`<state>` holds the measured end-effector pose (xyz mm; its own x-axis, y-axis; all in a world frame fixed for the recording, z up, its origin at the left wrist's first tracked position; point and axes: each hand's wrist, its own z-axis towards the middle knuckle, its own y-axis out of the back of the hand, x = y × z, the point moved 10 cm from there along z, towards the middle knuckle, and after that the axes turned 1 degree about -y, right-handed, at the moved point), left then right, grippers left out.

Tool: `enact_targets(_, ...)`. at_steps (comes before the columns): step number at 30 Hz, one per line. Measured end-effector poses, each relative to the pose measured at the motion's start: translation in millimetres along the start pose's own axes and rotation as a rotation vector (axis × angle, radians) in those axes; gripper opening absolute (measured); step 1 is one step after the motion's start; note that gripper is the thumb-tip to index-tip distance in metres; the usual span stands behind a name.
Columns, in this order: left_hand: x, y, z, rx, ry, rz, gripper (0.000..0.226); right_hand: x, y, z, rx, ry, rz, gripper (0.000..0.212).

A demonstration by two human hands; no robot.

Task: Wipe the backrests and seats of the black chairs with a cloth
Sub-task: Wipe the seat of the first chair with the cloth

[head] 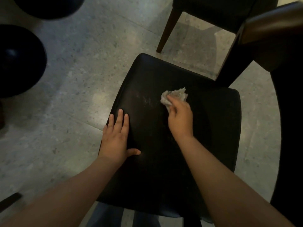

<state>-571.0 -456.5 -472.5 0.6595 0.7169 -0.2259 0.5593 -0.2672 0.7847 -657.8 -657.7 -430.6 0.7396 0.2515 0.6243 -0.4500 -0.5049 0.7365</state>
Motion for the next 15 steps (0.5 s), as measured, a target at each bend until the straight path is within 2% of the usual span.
enact_targets(5,0,0,0,0.005,0.008,0.003,0.130,0,-18,-32,0.251,0.159,0.023,0.042)
enact_targets(7,0,0,1,0.007,0.008,0.000,0.130,-3,-4,-23,0.211,0.124,0.024,0.042)
enact_targets(11,0,0,0,0.012,0.005,0.001,0.129,-10,24,27,-0.022,-0.018,-0.015,0.040)
enact_targets(15,0,0,1,0.012,0.005,0.007,0.129,-5,2,31,-0.013,-0.079,0.048,0.042)
